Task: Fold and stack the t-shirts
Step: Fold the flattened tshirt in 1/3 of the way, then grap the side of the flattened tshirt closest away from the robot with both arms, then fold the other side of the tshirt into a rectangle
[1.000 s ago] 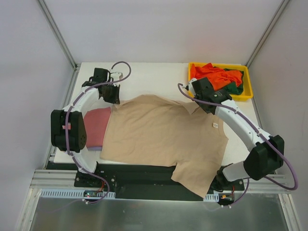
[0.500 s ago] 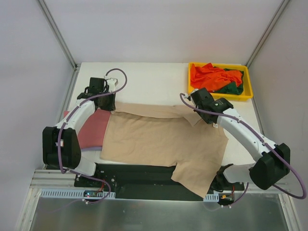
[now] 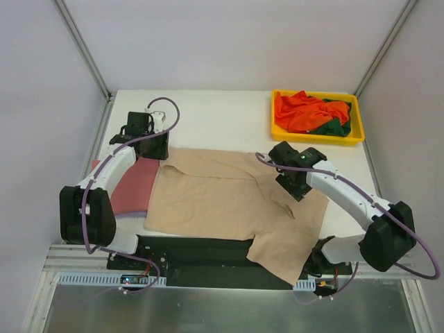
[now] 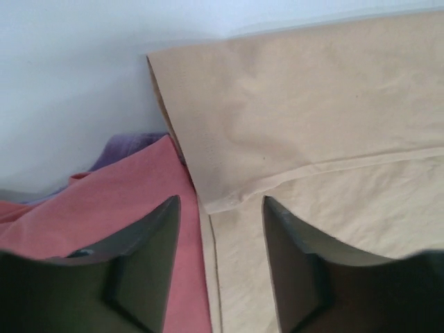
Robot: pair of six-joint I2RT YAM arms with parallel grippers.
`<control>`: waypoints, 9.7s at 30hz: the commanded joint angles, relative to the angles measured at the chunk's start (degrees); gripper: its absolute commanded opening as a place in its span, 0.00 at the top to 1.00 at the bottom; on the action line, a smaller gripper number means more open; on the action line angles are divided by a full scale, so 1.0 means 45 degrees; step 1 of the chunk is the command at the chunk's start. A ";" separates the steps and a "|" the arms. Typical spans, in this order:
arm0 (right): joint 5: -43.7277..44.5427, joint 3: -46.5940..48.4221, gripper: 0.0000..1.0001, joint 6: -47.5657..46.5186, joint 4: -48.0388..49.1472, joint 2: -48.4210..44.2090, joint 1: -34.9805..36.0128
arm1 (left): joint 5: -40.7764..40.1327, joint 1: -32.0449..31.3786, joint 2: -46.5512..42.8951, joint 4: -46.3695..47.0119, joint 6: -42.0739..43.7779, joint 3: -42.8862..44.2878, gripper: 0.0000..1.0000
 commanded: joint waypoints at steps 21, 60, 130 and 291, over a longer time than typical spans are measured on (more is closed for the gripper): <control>-0.3775 -0.2048 0.04 1.0275 0.4732 -0.2825 -0.3232 | 0.0176 -0.3081 0.1911 0.0388 -0.5096 0.1091 0.01; -0.3662 0.1308 0.13 0.7660 0.4653 0.5868 -0.9446 | 0.0818 -0.3022 0.3608 -0.0804 -0.4647 0.2963 0.01; -0.3565 -0.4706 0.04 1.0315 0.0612 -0.4580 0.0533 | -0.4416 -0.7045 -0.4728 -0.4027 -1.4940 -0.7054 0.73; 0.5050 0.6664 0.04 0.3437 0.2388 0.6362 -0.3822 | -0.2424 -0.5111 0.1698 -0.0648 -0.9530 -0.1587 0.01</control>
